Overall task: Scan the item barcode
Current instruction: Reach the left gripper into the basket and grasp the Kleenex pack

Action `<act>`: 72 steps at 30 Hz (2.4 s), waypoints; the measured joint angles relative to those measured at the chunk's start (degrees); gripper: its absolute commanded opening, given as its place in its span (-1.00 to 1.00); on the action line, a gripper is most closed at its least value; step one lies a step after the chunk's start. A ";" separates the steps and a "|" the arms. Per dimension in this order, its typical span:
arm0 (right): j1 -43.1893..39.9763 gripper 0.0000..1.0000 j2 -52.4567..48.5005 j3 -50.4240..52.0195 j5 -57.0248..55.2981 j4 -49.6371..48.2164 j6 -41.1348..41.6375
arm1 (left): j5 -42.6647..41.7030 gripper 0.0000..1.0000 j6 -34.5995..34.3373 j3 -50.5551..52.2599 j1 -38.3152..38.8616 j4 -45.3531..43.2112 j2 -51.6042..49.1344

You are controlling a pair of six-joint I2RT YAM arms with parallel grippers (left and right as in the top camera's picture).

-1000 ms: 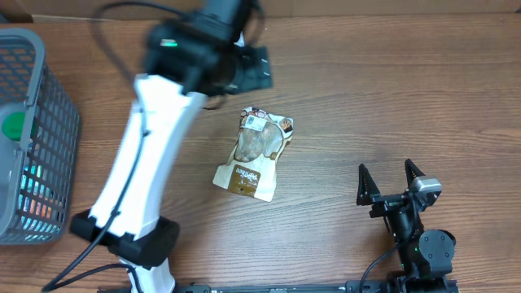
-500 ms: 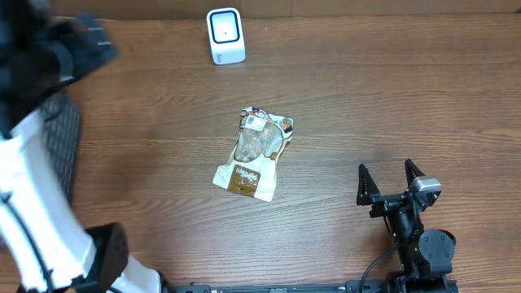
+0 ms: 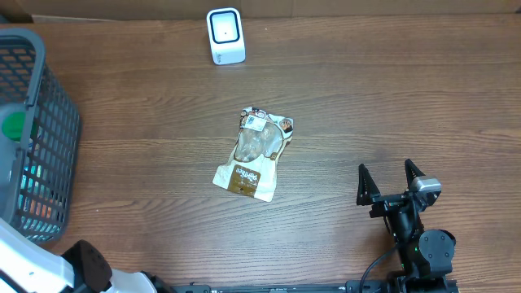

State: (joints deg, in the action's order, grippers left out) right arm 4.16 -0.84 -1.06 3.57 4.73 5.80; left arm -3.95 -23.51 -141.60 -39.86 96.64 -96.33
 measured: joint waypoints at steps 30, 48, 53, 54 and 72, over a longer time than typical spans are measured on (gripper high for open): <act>0.00 0.99 0.00 -0.02 0.02 0.00 0.00 | 0.13 0.85 0.11 57.44 -14.99 -30.12 -0.48; 0.00 1.00 0.00 0.00 0.02 0.00 0.00 | 2.21 0.74 1.64 64.24 -14.88 -37.86 -7.17; 0.00 1.00 0.00 -0.02 0.02 0.02 0.00 | 2.43 0.26 2.16 64.46 -14.88 -37.86 -10.03; 0.00 1.00 0.00 0.00 0.02 0.02 0.00 | 2.45 0.18 2.36 64.46 -14.88 -37.90 -10.23; 0.00 1.00 0.00 0.00 0.00 0.04 0.02 | 2.23 -0.24 2.69 53.94 -14.88 -26.36 -10.38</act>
State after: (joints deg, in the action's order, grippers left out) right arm 4.16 -0.84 -1.06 3.57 4.78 5.82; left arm -1.72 -20.82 -87.66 -54.74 70.28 -106.72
